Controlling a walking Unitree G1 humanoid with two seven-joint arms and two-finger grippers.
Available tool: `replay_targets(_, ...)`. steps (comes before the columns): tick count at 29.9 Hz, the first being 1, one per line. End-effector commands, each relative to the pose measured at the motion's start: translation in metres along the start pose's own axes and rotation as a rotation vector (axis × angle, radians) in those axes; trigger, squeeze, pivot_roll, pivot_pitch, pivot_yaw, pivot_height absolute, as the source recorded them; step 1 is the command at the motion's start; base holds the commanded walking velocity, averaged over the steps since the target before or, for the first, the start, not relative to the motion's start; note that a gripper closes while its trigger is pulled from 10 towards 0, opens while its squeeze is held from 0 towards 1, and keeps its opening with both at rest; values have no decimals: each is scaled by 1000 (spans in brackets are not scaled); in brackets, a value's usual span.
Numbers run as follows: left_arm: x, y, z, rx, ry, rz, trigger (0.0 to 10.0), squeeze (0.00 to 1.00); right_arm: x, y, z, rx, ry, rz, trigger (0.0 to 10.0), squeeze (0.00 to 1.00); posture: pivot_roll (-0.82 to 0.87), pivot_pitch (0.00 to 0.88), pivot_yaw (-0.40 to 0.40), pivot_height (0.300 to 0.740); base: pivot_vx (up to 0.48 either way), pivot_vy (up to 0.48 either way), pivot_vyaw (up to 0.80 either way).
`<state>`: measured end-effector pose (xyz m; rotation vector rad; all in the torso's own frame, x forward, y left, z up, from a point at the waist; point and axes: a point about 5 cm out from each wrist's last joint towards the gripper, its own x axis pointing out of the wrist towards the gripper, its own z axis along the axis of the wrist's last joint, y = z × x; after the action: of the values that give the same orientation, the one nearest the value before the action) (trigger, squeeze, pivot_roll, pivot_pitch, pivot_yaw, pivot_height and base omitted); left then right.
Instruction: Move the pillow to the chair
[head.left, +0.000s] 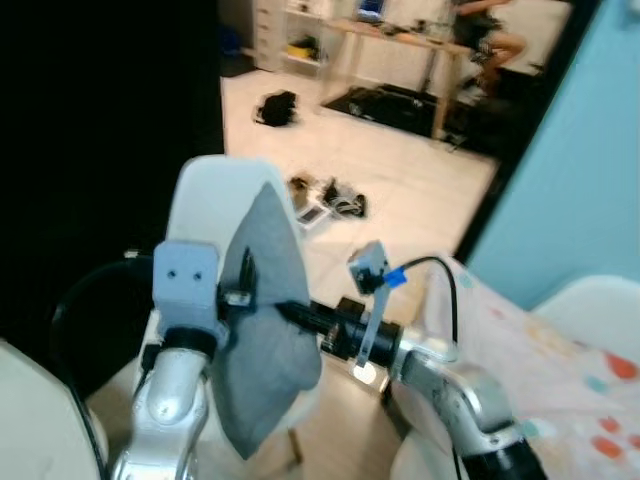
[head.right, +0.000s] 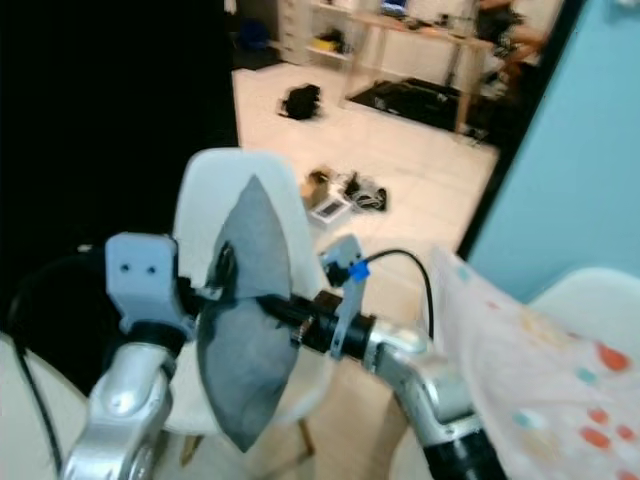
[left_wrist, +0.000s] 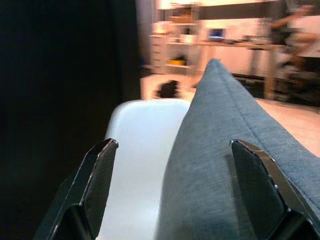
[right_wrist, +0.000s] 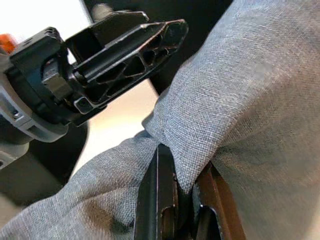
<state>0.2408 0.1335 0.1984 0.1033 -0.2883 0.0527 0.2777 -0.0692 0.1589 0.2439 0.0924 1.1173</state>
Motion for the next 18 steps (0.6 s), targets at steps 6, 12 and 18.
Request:
replay_targets(6,-1,3,-4,20,17,7,10000,0,5,4,16,-27,-81,28,10000,0,40,0,-115,740,407,0,485)
replay_targets(12,-1,2,-4,31,20,5,10000,0,5,3,15,-12,-82,21,10000,0,40,0,-114,740,81,0,0)
replay_targets(18,-1,1,-4,29,23,3,10000,0,7,0,13,-11,-45,-14,10000,0,41,0,-116,740,0,0,0)
